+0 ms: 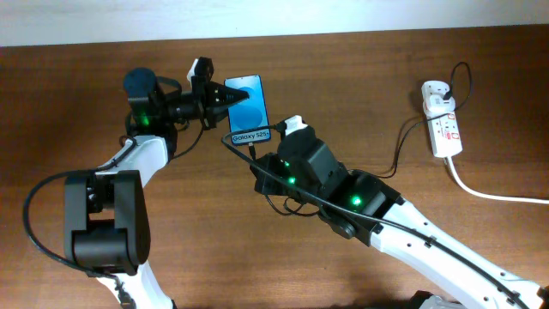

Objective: Plug charger to phone and switch on socket
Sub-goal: 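Push the plug up into the phone's bottom port with the right gripper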

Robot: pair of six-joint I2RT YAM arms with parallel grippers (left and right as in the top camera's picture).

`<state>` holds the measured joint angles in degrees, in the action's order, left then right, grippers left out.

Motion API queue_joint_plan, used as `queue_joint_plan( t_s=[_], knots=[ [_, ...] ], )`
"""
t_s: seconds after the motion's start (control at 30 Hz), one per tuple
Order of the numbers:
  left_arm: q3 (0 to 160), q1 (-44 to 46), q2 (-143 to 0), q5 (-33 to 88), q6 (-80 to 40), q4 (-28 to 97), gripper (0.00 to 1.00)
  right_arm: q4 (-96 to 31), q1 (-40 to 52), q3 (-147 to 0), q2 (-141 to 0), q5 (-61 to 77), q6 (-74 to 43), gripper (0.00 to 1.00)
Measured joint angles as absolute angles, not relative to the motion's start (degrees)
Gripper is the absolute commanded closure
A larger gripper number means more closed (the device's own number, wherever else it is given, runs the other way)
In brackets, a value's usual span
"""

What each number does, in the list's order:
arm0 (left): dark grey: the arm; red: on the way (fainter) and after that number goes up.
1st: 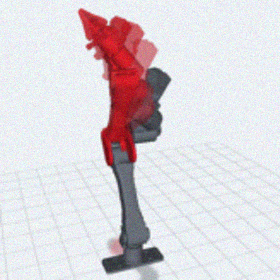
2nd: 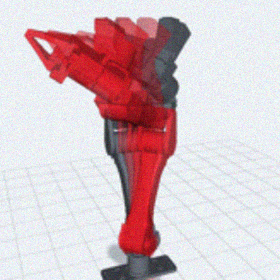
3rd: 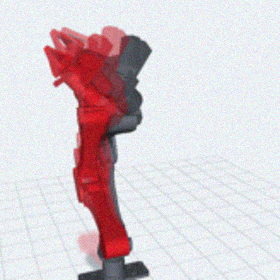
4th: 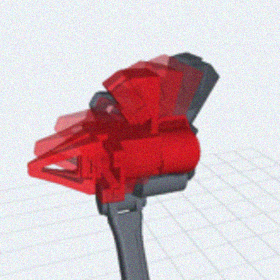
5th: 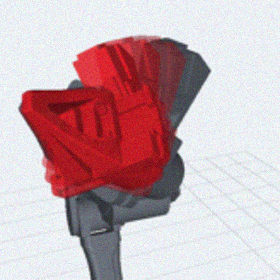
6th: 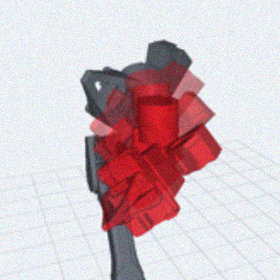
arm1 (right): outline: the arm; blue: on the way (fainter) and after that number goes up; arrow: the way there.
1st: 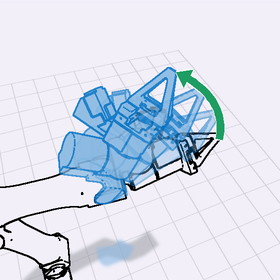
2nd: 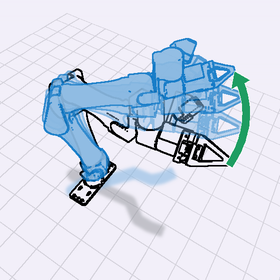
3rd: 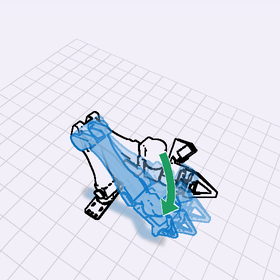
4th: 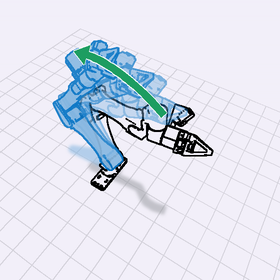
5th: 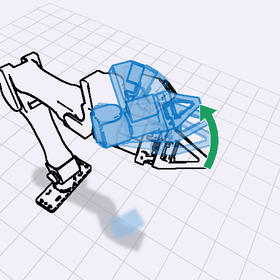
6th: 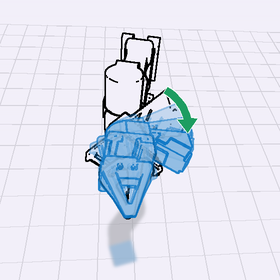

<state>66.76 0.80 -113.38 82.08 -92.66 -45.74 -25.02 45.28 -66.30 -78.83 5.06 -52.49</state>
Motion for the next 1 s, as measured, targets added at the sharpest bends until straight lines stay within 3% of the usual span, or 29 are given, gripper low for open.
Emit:
queue_joint_plan(
  t_s=[0.83, 1.0],
  knots=[
    [67.1, 2.2, -113.5, 82.5, -92.1, -53.2, 1.00, -24.9, 46.0, -66.3, -79.8, 2.5, -52.6, 0.96],
    [67.4, 2.2, -113.5, 81.3, -91.5, -54.1, 1.00, -22.6, 45.0, -65.5, -80.0, 2.2, -49.8, 0.90]
  ],
)
